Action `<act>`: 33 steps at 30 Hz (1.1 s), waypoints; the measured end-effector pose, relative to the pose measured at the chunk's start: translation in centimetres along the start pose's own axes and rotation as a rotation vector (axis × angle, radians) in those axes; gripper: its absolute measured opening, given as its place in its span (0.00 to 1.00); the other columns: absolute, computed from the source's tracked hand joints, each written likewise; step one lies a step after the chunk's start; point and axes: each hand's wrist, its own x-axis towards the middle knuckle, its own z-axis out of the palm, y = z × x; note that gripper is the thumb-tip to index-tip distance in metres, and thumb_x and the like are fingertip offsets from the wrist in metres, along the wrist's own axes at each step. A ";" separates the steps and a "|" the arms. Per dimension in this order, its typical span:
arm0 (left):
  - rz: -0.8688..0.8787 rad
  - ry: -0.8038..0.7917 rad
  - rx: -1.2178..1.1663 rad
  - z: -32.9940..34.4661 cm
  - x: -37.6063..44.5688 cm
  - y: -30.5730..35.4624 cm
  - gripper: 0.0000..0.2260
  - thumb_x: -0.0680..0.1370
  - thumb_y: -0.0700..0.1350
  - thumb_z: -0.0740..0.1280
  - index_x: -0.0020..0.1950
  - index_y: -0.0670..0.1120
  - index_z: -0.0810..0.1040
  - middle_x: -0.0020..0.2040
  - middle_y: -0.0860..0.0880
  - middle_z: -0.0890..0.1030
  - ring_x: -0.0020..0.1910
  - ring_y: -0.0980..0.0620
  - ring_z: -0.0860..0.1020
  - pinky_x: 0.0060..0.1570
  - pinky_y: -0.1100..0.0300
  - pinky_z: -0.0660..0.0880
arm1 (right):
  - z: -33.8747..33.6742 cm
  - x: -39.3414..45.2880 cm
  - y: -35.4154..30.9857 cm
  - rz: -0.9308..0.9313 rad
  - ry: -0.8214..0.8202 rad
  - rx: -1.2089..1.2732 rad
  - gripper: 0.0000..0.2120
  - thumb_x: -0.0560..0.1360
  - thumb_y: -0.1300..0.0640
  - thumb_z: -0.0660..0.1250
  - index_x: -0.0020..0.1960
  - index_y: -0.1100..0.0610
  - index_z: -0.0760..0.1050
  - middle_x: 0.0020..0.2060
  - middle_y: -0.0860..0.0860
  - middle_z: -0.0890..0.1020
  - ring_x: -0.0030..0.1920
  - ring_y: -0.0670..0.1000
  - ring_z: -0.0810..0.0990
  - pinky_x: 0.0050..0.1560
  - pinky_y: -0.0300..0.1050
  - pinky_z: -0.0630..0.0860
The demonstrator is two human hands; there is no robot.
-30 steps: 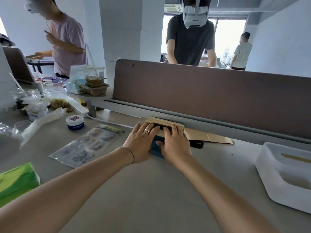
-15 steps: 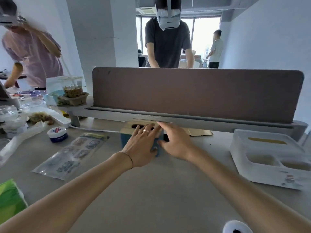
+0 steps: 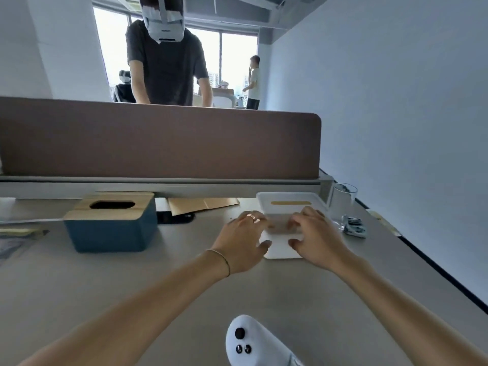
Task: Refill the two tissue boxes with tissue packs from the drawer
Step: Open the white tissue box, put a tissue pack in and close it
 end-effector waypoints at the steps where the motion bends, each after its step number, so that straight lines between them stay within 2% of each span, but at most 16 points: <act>1: 0.018 -0.020 0.034 0.5 0.5 0.5 0.18 0.81 0.55 0.62 0.70 0.52 0.74 0.70 0.51 0.75 0.72 0.50 0.68 0.66 0.54 0.71 | 0.2 -0.2 0.9 -0.002 -0.008 -0.039 0.17 0.71 0.48 0.73 0.59 0.48 0.77 0.54 0.47 0.75 0.57 0.53 0.77 0.54 0.50 0.75; 5: 0.061 -0.074 0.207 1.4 2.2 2.2 0.16 0.81 0.55 0.63 0.65 0.50 0.77 0.61 0.47 0.80 0.69 0.47 0.68 0.58 0.52 0.75 | 1.0 -0.3 2.6 -0.034 -0.035 -0.047 0.15 0.73 0.48 0.72 0.59 0.44 0.80 0.52 0.48 0.83 0.54 0.55 0.81 0.51 0.48 0.76; 7: 0.050 -0.067 0.250 1.4 2.8 2.8 0.14 0.82 0.54 0.63 0.61 0.48 0.79 0.57 0.46 0.81 0.64 0.47 0.72 0.55 0.52 0.75 | 1.5 -0.1 2.8 -0.035 -0.012 -0.033 0.13 0.73 0.49 0.72 0.57 0.43 0.81 0.48 0.48 0.85 0.51 0.54 0.82 0.48 0.47 0.76; 10: 0.025 -0.058 0.247 1.4 3.0 2.9 0.12 0.82 0.54 0.65 0.58 0.48 0.80 0.55 0.44 0.81 0.54 0.45 0.80 0.51 0.53 0.74 | 1.8 0.1 2.5 -0.055 0.011 -0.063 0.11 0.74 0.50 0.72 0.56 0.44 0.82 0.47 0.48 0.86 0.50 0.54 0.83 0.48 0.47 0.75; 15: 0.011 -0.040 0.201 0.0 1.3 1.8 0.11 0.80 0.54 0.66 0.57 0.49 0.80 0.54 0.45 0.82 0.53 0.45 0.81 0.49 0.53 0.76 | 1.7 -0.6 0.5 -0.105 0.041 -0.047 0.11 0.75 0.50 0.71 0.57 0.45 0.80 0.44 0.48 0.85 0.47 0.54 0.83 0.46 0.50 0.78; 18: 0.007 -0.019 0.238 -2.3 -0.9 1.0 0.11 0.80 0.54 0.66 0.57 0.49 0.80 0.53 0.46 0.81 0.52 0.46 0.80 0.45 0.56 0.70 | 1.1 -1.3 -2.0 -0.160 0.056 -0.020 0.10 0.76 0.51 0.70 0.57 0.45 0.81 0.45 0.49 0.85 0.48 0.54 0.82 0.41 0.46 0.70; 20: -0.019 -0.003 0.245 -4.3 -2.9 0.6 0.11 0.80 0.54 0.66 0.58 0.50 0.80 0.54 0.47 0.82 0.52 0.47 0.80 0.45 0.57 0.69 | 0.5 -1.9 -4.1 -0.198 0.082 -0.002 0.11 0.76 0.52 0.70 0.58 0.47 0.81 0.48 0.49 0.85 0.50 0.54 0.82 0.41 0.44 0.66; 24: -0.082 0.049 0.257 -8.4 -7.8 -0.2 0.11 0.81 0.52 0.66 0.59 0.50 0.79 0.57 0.48 0.82 0.54 0.48 0.80 0.48 0.58 0.72 | -0.6 -3.7 -9.0 -0.298 0.122 0.069 0.10 0.75 0.52 0.72 0.57 0.48 0.82 0.57 0.49 0.85 0.56 0.54 0.82 0.48 0.44 0.76; 26: -0.117 0.085 0.263 -10.2 -10.7 -0.9 0.11 0.81 0.52 0.66 0.60 0.50 0.79 0.57 0.48 0.82 0.54 0.49 0.80 0.49 0.58 0.72 | -1.2 -4.7 -11.6 -0.360 0.136 0.086 0.11 0.74 0.51 0.72 0.56 0.47 0.82 0.55 0.49 0.86 0.54 0.54 0.83 0.45 0.44 0.75; 28: -0.150 0.114 0.271 -11.6 -14.0 -1.6 0.13 0.80 0.54 0.66 0.62 0.52 0.79 0.58 0.50 0.81 0.55 0.50 0.80 0.51 0.58 0.74 | -1.6 -5.6 -14.3 -0.433 0.150 0.074 0.10 0.73 0.49 0.72 0.54 0.45 0.82 0.48 0.48 0.87 0.49 0.54 0.83 0.40 0.43 0.70; 30: -0.186 0.136 0.272 -12.8 -17.5 -2.4 0.14 0.80 0.55 0.67 0.64 0.54 0.79 0.57 0.51 0.81 0.54 0.51 0.80 0.50 0.59 0.74 | -1.8 -6.8 -16.9 -0.510 0.151 0.066 0.09 0.72 0.48 0.70 0.52 0.46 0.82 0.42 0.48 0.86 0.45 0.54 0.83 0.38 0.44 0.70; 33: -0.211 0.164 0.299 -13.9 -22.6 -3.6 0.14 0.78 0.55 0.67 0.63 0.56 0.80 0.54 0.52 0.82 0.51 0.51 0.81 0.47 0.59 0.75 | -1.4 -9.0 -20.4 -0.622 0.143 0.102 0.09 0.72 0.48 0.71 0.51 0.47 0.83 0.44 0.48 0.86 0.45 0.52 0.83 0.39 0.40 0.66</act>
